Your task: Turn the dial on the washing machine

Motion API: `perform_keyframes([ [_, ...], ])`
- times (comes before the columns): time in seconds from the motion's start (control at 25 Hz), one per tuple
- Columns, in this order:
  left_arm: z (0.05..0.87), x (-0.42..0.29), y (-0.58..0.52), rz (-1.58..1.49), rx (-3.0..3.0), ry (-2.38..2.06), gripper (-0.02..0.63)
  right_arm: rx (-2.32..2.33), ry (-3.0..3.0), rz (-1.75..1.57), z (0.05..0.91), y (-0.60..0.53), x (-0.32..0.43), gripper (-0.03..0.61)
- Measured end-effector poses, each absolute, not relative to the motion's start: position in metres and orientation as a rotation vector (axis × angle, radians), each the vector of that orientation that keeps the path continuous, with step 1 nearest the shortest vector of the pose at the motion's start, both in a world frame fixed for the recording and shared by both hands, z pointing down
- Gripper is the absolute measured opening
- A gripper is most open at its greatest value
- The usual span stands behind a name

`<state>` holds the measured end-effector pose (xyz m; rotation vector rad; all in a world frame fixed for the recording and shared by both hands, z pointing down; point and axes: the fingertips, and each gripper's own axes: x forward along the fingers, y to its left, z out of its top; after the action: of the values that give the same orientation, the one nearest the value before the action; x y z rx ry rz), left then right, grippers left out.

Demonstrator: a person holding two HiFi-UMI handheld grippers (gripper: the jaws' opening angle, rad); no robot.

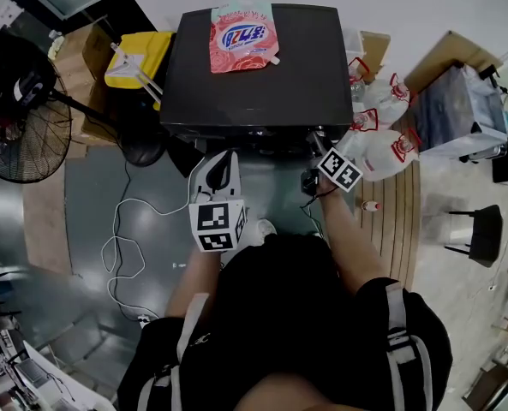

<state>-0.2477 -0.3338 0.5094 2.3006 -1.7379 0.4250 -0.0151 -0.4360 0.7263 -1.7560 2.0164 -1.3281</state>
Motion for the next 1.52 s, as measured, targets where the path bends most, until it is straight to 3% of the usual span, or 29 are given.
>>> perform_keyframes([
  [0.72,0.511,-0.257,-0.32,0.435,2.273,-1.774,-0.005,-1.53,1.786,-1.454,0.732,-0.435,-0.011,0.245],
  [1.08,0.51,-0.258,-0.315,0.446,2.275,-1.781,-0.005,-1.131,1.361,-1.655,0.745,-0.433,-0.007,0.245],
  [1.52,0.498,-0.24,-0.32,0.385,2.322,-1.741,-0.005,-1.41,1.765,-1.493,0.708,-0.405,0.002,0.242],
])
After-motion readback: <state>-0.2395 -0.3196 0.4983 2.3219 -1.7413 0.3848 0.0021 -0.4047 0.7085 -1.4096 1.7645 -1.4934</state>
